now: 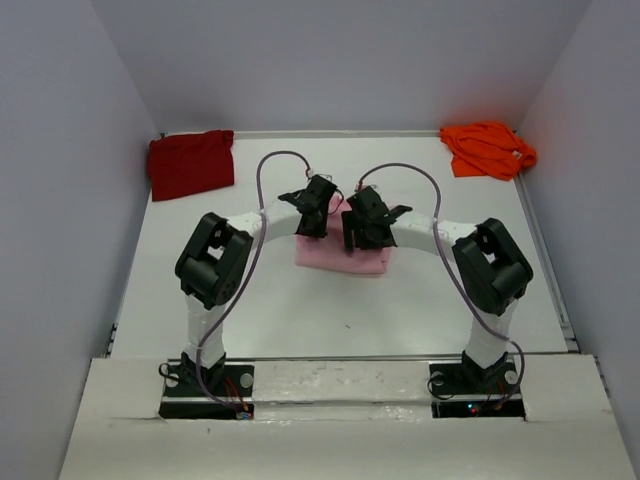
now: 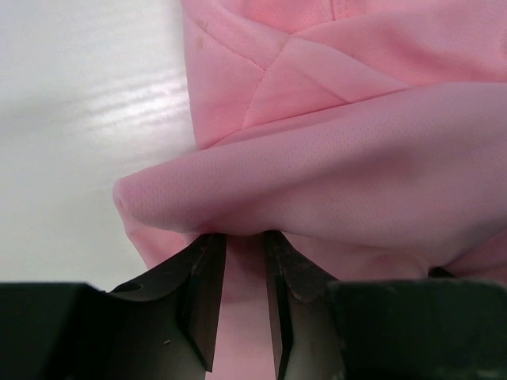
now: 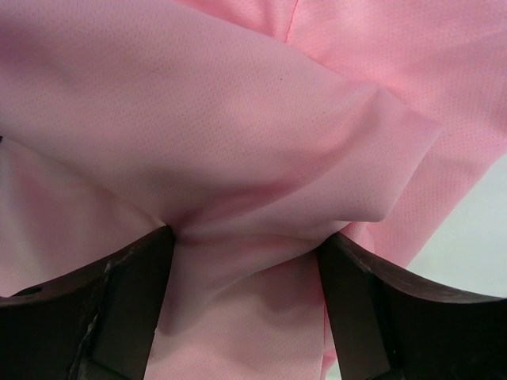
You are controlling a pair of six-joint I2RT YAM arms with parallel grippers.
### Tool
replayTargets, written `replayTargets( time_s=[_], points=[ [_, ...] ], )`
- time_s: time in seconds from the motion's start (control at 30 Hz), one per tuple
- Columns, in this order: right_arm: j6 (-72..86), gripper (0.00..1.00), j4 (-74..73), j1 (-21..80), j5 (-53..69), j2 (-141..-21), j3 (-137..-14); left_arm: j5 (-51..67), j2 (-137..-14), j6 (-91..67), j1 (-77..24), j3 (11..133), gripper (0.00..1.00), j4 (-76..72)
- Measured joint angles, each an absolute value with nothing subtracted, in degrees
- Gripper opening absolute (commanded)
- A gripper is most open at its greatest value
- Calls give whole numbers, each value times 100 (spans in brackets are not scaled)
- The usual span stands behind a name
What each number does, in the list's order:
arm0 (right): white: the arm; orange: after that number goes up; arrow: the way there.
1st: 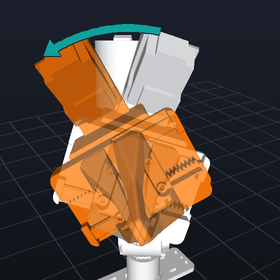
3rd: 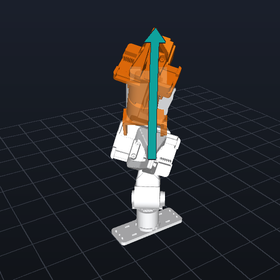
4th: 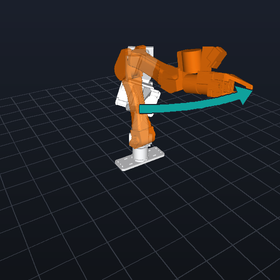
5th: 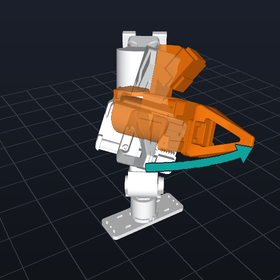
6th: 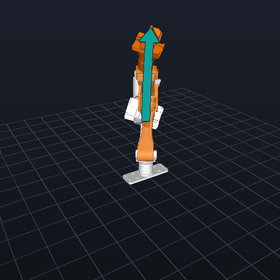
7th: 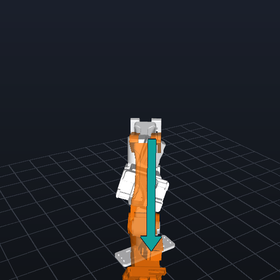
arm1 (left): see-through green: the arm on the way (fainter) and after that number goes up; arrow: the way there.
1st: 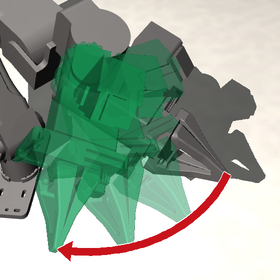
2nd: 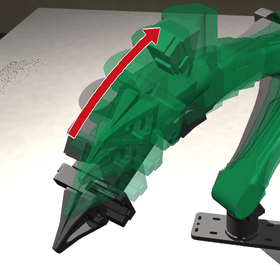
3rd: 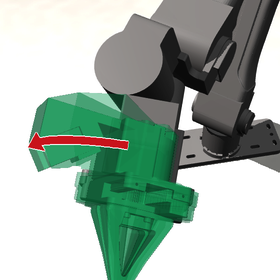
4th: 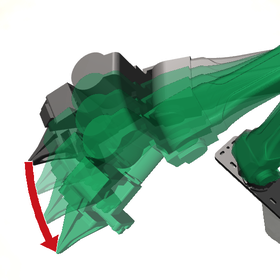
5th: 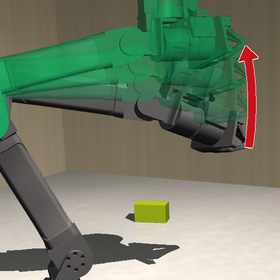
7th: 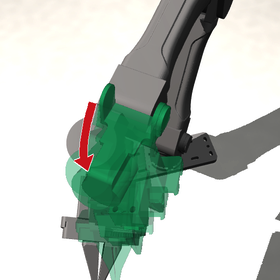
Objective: Fold and stack the t-shirts
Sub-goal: Fold the tshirt
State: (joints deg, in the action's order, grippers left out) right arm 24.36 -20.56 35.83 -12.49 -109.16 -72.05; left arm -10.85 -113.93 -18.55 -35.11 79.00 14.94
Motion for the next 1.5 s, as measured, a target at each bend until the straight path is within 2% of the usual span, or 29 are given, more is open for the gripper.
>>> replayTargets(
  time_s=[0.27, 0.47, 0.67, 1.0, 1.5],
  points=[
    [2853, 77, -2095, 4174, -1105, -9636, -5704, -967, -10447, -2112, -4132, 6796, 37, 1662],
    [3072, 78, -2305, 4405, -1109, -8906, -5022, -910, -9533, -2458, -4427, 6016, 37, 1758],
    [2982, 79, -2718, 4397, -1350, -8611, -5236, -1135, -9089, -2644, -4423, 6027, 37, 1793],
    [2685, 83, -3170, 4407, -1343, -8256, -6711, -1675, -8497, -2731, -4427, 6488, 38, 1949],
    [2224, 85, -3304, 5789, -1083, -8960, -6534, -1850, -8377, -2799, -3935, 6324, 38, 1868]
  ],
)
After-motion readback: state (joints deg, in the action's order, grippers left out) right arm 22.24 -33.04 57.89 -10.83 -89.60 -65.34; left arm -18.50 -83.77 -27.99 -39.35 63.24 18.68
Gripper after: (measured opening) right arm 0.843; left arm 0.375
